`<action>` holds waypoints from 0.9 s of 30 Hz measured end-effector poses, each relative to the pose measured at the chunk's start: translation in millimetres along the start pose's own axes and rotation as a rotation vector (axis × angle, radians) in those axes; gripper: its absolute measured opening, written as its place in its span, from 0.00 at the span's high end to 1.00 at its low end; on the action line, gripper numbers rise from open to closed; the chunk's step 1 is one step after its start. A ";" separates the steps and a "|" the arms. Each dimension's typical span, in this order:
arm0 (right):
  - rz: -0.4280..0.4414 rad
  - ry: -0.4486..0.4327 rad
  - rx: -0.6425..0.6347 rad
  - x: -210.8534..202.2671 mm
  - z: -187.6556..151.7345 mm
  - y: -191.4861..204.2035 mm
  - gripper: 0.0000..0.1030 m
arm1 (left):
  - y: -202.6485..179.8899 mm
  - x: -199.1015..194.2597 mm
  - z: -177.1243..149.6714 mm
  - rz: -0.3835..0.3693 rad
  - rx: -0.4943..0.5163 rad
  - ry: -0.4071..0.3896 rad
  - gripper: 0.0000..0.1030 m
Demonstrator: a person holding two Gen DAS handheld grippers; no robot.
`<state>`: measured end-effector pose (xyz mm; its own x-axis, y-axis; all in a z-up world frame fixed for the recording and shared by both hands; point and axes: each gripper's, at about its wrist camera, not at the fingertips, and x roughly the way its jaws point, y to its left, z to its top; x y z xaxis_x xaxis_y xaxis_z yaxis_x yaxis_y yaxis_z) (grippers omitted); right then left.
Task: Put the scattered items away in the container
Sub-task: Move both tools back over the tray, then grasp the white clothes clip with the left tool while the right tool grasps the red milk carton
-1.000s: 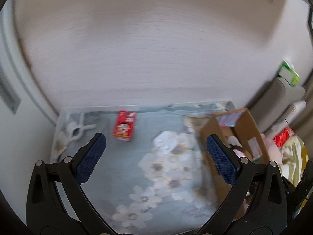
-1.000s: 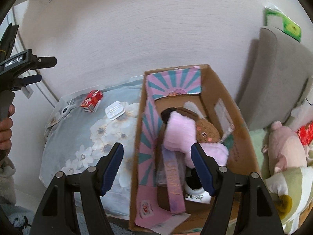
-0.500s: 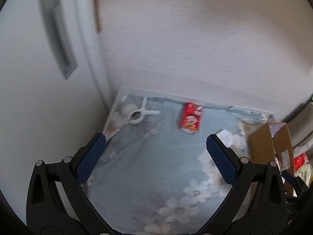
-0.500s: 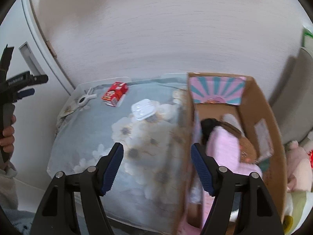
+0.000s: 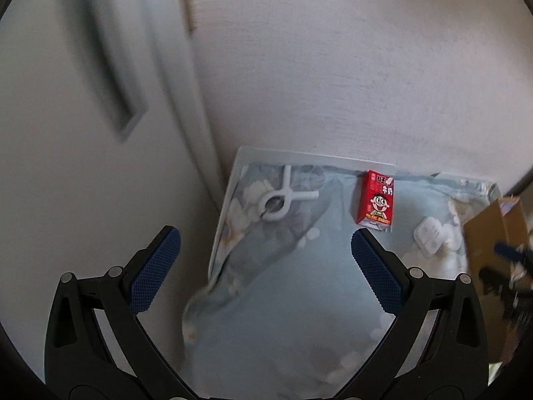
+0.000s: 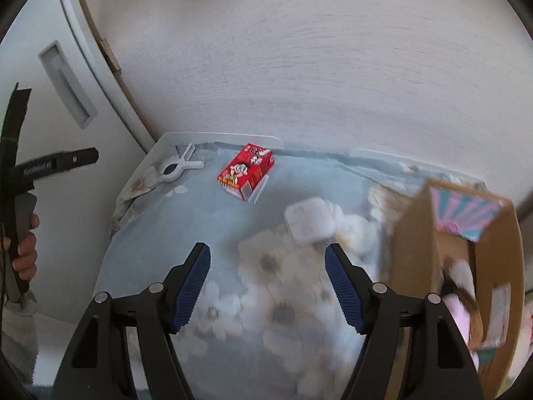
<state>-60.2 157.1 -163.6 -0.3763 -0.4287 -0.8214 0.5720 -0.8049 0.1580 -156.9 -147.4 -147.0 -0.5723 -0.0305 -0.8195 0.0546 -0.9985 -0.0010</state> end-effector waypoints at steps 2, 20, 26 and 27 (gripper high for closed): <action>-0.005 0.016 -0.003 16.4 17.0 1.7 0.35 | -3.3 18.9 4.2 -0.017 0.051 -0.003 0.01; -0.018 0.135 -0.055 159.5 79.7 37.6 0.35 | -35.1 146.3 2.4 -0.047 0.261 0.061 0.01; -0.048 0.170 -0.024 182.7 89.9 34.6 0.33 | -44.8 161.4 2.7 -0.043 0.304 0.064 0.05; -0.043 0.170 -0.013 184.5 91.5 33.6 0.33 | -45.0 163.0 2.8 -0.043 0.303 0.066 0.10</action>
<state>-177.1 13.5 -259.7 -0.2725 -0.3170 -0.9084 0.5680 -0.8151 0.1140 -255.0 -107.6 -278.9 -0.5139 0.0054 -0.8578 -0.2206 -0.9672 0.1261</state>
